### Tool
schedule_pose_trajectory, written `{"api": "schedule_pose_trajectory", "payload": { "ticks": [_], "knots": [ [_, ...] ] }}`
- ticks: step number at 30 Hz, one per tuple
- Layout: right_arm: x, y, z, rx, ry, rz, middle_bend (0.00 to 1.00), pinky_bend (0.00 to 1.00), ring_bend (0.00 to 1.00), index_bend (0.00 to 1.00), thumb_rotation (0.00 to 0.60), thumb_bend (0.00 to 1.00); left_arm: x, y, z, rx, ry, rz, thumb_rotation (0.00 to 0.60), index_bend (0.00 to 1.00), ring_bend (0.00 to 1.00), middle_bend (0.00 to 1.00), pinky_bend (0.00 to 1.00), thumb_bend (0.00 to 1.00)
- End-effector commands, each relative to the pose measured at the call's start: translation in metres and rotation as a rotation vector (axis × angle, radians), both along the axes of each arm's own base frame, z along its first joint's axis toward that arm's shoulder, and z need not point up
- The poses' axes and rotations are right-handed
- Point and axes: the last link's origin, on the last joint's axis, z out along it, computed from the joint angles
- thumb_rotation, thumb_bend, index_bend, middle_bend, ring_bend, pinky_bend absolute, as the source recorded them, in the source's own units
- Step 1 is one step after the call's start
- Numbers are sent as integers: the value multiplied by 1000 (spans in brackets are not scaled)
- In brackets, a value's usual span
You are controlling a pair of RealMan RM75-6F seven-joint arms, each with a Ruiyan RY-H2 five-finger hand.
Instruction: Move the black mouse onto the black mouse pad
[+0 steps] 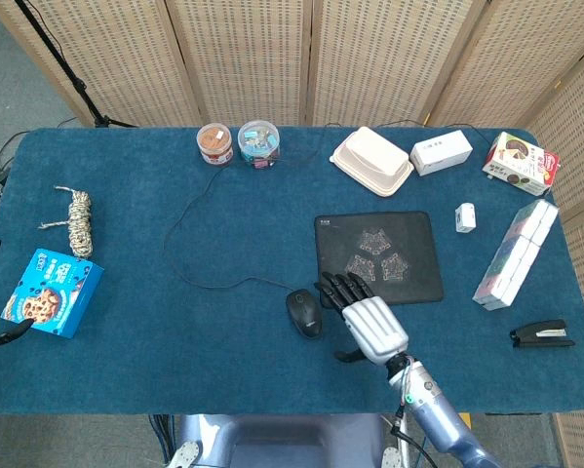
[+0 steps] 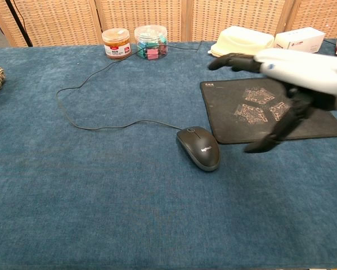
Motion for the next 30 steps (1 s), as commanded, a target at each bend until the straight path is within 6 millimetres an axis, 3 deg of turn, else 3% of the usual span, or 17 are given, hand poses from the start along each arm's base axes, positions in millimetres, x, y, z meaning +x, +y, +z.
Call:
{"api": "schedule_pose_trajectory", "payload": {
  "ticks": [1,15,24,30],
  "knots": [
    [22,-3,-18,15,-11,19,0,0,0,0,600,0,0,1,0,-3,-1,-2,600,0,0,0,0,60],
    [66,-14,-91,-33,-10,-32,0,0,0,0,600,0,-1,4,-2,-6,-5,7,600,0,0,0,0,60],
    [59,-30,-125,-81,63,-86,0,0,0,0,600,0,-6,5,3,0,-23,19,600,0,0,0,0,60],
    [53,-35,-135,-80,67,-122,0,0,0,0,600,0,-11,7,7,2,-32,33,600,0,0,0,0,60]
  ]
}}
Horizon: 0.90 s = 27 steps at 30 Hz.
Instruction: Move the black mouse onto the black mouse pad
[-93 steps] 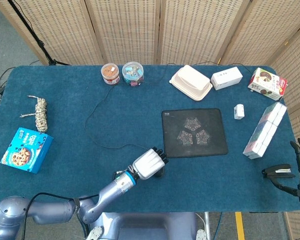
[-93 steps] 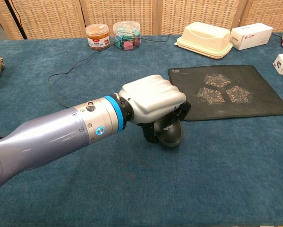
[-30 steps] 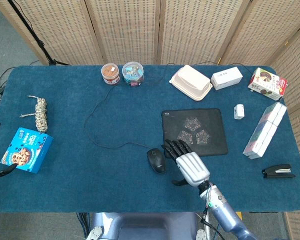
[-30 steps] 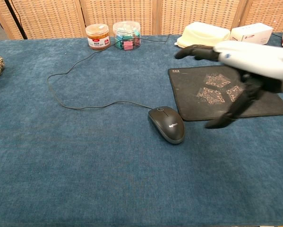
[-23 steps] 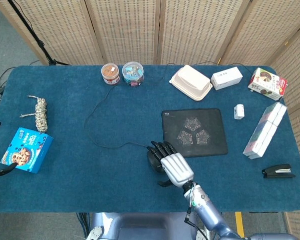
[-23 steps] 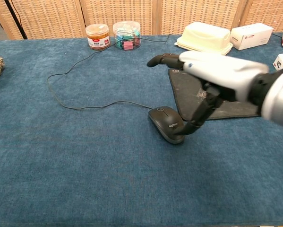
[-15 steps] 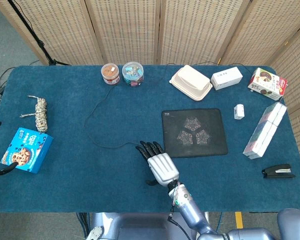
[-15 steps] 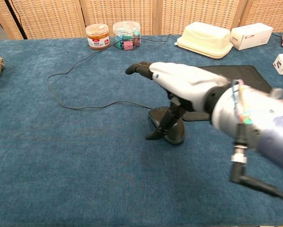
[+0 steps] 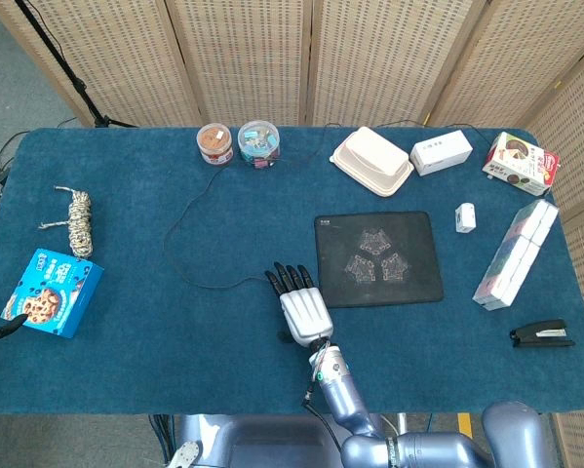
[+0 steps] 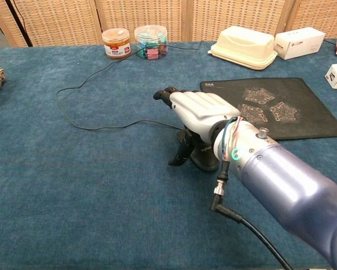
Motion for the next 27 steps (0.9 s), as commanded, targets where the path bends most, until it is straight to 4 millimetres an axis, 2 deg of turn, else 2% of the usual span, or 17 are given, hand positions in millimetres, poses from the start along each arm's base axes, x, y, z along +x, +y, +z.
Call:
{"api": "schedule_pose_trajectory", "payload": {
  "ticks": [1,11,16,27],
  "knots": [
    [-1,-1,-6,5,-10,-21,0,0,0,0,600,0,-2,1,2,1,-4,5,600,0,0,0,0,60],
    [-10,-9,-4,-30,11,-63,0,1,0,0,600,0,-3,1,3,0,-10,0,600,0,0,0,0,60],
    [-17,-12,-2,-44,42,-75,0,37,0,0,600,0,-2,1,1,-5,-6,-2,600,0,0,0,0,60],
    [-41,-18,17,-81,139,-92,0,60,0,0,600,0,-1,2,0,-9,3,2,600,0,0,0,0,60]
  ]
}}
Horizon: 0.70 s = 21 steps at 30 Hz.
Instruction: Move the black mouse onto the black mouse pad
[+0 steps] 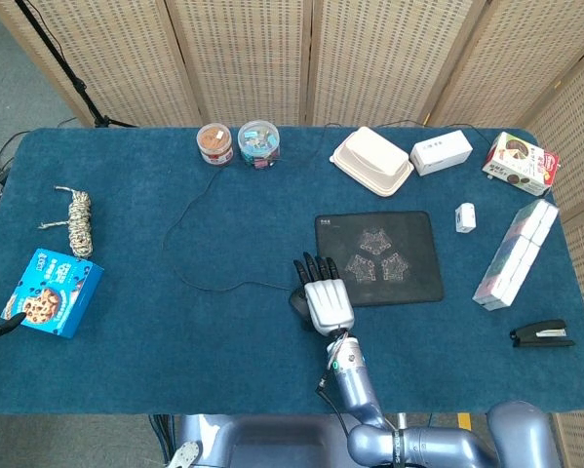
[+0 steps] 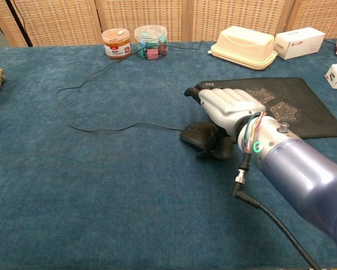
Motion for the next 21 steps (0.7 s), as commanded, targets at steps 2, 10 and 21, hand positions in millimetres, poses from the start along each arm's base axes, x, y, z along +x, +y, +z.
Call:
{"api": "schedule_pose_trajectory", "payload": {
  "ticks": [2,10,21],
  "knots": [
    [-12,-2,9,9,19,-30,0,89,6,0,600,0,1,0,-1,-3,3,-1,600,0,0,0,0,60],
    [-16,-5,13,52,-58,-56,166,221,191,97,600,0,2,1,-4,-8,10,1,600,0,0,0,0,60],
    [-17,-7,13,20,-109,-41,440,347,428,435,600,6,2,1,-4,-14,12,-1,600,0,0,0,0,60]
  ]
}}
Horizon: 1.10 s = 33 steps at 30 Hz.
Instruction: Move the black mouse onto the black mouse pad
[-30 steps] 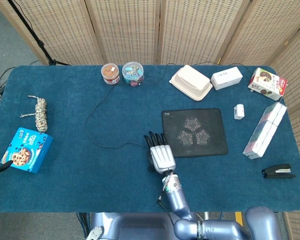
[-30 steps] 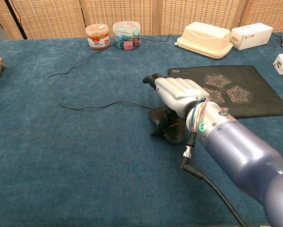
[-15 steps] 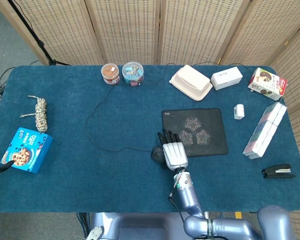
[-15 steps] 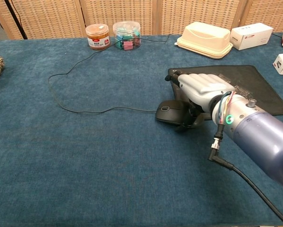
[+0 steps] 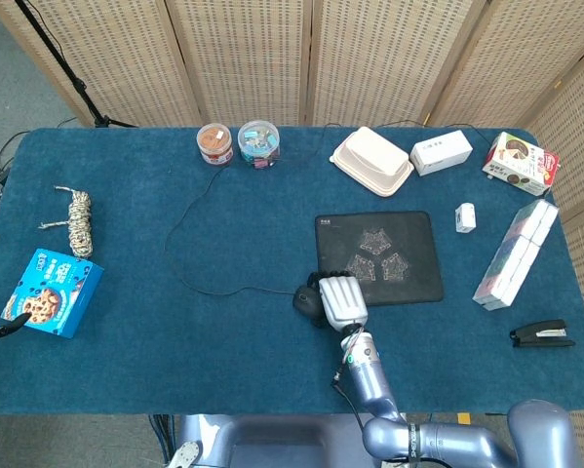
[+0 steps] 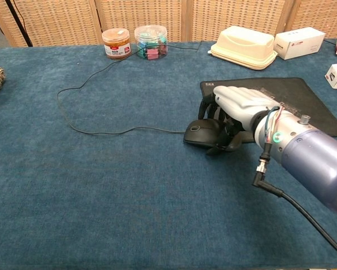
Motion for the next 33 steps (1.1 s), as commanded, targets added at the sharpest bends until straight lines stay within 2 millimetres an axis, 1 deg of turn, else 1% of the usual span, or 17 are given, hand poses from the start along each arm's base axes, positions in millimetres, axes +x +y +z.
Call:
{"api": "schedule_pose_trajectory", "payload": {
  "ticks": [1,6,11,16,20,24,26,29,33],
  "knots": [
    [0,0,0,-17,-18,11,457,357,444,453,600,27,0,0,0,-2,2,-2,600,0,0,0,0,60],
    [1,2,0,-37,-30,30,492,390,478,479,600,184,1,-1,-1,-3,3,-4,600,0,0,0,0,60],
    [3,3,5,-58,-42,47,495,397,482,476,600,244,1,-1,-2,-6,4,-3,600,0,0,0,0,60],
    [12,-2,19,-92,-75,53,502,397,482,473,600,266,1,-1,-2,-11,5,-1,600,0,0,0,0,60],
    [17,-16,33,-125,-94,16,504,397,482,471,600,266,1,-1,-3,-16,5,-1,600,0,0,0,0,60],
    [14,-38,46,-159,-83,-58,504,398,482,470,600,266,0,-2,-2,-22,-2,0,600,0,0,0,0,60],
    [8,-48,51,-177,-68,-98,504,398,482,471,600,266,0,-2,-1,-23,-3,-1,600,0,0,0,0,60],
    [-7,-65,58,-199,-54,-188,504,398,482,471,600,266,-2,-2,1,-19,-7,1,600,0,0,0,0,60],
    [-26,-81,64,-218,-59,-288,504,398,482,471,600,266,-3,-1,2,-20,-13,7,600,0,0,0,0,60]
  ]
}}
